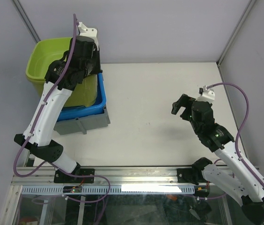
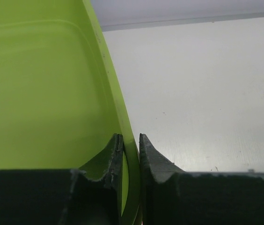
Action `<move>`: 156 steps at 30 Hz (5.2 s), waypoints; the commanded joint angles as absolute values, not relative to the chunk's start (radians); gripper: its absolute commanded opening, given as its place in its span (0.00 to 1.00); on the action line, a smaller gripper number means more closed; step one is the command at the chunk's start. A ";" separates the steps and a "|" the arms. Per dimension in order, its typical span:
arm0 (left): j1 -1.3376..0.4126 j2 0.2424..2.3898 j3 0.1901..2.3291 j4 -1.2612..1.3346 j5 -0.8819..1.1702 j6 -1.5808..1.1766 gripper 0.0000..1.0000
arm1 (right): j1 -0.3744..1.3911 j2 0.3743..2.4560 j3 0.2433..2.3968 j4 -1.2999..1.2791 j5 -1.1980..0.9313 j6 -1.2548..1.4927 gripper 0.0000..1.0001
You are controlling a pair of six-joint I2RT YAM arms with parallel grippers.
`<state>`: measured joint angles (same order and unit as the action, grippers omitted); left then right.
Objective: Turn the large container upside down
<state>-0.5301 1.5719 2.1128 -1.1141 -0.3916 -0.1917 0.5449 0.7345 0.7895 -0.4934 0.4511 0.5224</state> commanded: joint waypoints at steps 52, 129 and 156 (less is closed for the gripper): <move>-0.526 1.168 1.884 -0.859 -0.329 -0.159 0.00 | 0.860 1.486 1.339 0.279 -0.252 0.787 0.97; -0.526 1.039 1.769 -0.674 0.012 -0.010 0.00 | 0.861 1.520 1.801 -0.148 0.185 0.829 0.99; -0.526 0.989 1.684 -0.680 0.053 0.075 0.00 | 0.864 1.699 2.011 -0.156 -0.002 0.868 0.54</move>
